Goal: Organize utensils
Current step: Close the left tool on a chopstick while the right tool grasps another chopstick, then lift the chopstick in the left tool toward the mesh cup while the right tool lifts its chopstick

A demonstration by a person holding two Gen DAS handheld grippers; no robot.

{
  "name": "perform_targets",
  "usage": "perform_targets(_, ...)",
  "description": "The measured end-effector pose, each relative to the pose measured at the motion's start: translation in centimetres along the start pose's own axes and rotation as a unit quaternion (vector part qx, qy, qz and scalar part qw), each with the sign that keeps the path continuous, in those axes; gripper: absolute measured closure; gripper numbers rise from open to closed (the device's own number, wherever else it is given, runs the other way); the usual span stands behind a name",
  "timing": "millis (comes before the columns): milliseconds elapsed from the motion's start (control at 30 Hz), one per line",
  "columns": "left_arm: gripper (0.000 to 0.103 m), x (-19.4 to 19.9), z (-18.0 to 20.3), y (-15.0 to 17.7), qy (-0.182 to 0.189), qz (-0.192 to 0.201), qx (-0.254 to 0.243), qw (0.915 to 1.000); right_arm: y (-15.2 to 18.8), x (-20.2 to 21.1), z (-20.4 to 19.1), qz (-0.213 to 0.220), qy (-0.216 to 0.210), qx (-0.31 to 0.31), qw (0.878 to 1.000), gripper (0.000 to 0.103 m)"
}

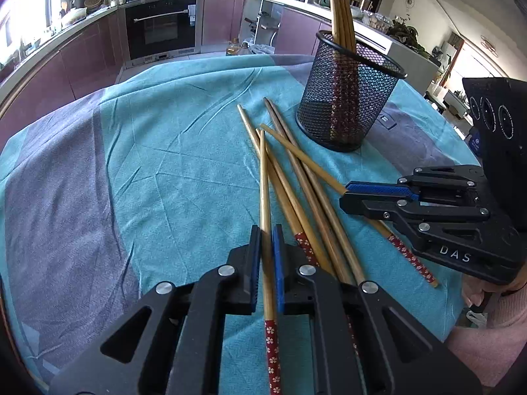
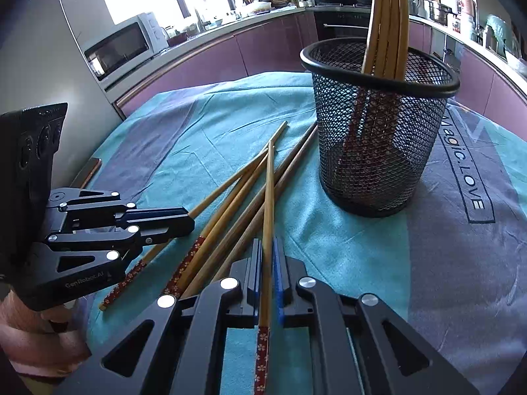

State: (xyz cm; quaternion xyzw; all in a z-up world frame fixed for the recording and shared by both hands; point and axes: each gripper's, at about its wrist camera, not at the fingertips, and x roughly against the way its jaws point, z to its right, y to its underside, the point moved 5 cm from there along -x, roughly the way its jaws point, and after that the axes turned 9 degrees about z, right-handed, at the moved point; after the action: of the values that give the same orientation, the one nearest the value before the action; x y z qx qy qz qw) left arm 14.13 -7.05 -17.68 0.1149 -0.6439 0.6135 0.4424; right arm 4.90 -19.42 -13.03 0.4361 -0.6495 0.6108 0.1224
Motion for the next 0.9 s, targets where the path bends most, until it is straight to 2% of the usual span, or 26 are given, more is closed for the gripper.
perform_targets(433,0.095,-0.6,-0.5,-0.9,-0.004,-0.002,0.012,0.9999,-0.8,0.5,0.2,0.016,-0.004,0.001,1.000,0.097)
perform_targets(633,0.095,1.8,0.3,-2.3,0.008,0.036,0.005,0.9993,-2.1,3.5,0.0,0.055,-0.016,0.007,0.998,0.097)
perform_targets(900,0.095,5.9,1.2,-4.8,0.050,0.084,-0.002,0.9952,-3.7,7.4,0.5,0.105,-0.021,0.004,0.994,0.097)
